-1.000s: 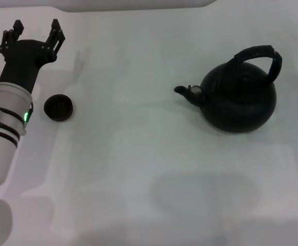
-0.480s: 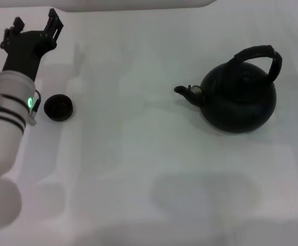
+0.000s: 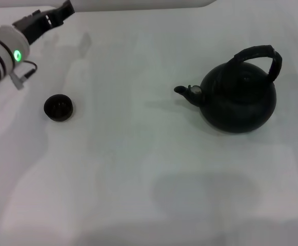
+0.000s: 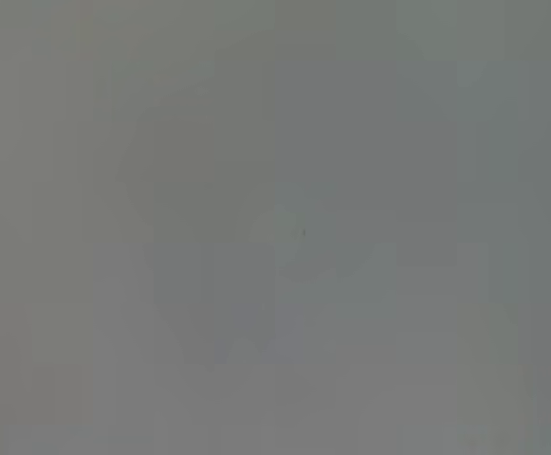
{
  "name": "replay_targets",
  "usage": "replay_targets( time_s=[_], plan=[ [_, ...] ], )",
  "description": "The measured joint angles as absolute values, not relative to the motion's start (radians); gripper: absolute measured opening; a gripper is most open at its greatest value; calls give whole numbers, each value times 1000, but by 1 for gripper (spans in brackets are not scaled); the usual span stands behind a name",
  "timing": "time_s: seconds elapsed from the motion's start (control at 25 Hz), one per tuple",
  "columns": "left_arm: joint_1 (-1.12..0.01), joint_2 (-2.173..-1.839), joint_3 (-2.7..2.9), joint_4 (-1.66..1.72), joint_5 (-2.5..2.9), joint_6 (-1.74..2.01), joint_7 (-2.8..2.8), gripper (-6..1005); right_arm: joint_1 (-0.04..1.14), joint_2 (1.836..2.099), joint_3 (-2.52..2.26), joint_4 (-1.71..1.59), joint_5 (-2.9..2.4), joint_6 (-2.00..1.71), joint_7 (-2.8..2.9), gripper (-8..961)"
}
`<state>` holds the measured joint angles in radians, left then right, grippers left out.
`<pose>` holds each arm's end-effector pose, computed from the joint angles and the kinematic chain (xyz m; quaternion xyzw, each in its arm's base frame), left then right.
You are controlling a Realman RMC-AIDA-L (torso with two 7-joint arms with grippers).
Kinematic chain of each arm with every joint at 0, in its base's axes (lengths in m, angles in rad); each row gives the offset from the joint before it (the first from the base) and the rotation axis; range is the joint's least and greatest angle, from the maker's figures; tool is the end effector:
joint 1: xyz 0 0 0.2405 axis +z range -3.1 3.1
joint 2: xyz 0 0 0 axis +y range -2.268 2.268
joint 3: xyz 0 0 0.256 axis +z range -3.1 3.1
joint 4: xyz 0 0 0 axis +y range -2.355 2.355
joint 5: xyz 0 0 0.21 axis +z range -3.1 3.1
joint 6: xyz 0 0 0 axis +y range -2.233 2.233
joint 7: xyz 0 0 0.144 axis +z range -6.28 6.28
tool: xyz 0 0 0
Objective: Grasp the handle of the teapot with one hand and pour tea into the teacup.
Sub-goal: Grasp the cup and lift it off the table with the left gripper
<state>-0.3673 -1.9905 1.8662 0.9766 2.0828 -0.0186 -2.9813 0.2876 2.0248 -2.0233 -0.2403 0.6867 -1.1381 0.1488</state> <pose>-0.2532 0.3996 -0.0203 -0.6935 -0.4851 -0.2571 0.4666 0.3759 0.3014 0.0267 -0.6340 0.2678 0.2755 0.6712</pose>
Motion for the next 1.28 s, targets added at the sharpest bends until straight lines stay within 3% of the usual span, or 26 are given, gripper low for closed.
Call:
replay_targets(
  time_s=[0.32,0.56,1.08,1.28],
  plan=[
    [-419,-2031,1450,1065,2136,565,-2725,865,289,2025,-2023,-239,686,-1137,149,865],
    [-496,-2011,1216,1121,2251,970,-2680,866,293,2025,-2023,-235,687,-1134,149,865],
    [-612,-2000,1137,1170,2491,1291,-2736,870,295,2023,-2023,-235,686,-1126,149,864],
    [-636,-2028,1140,1161,2586,1347,-2732,872,295,2023,-2023,-235,686,-1126,149,864]
  ],
)
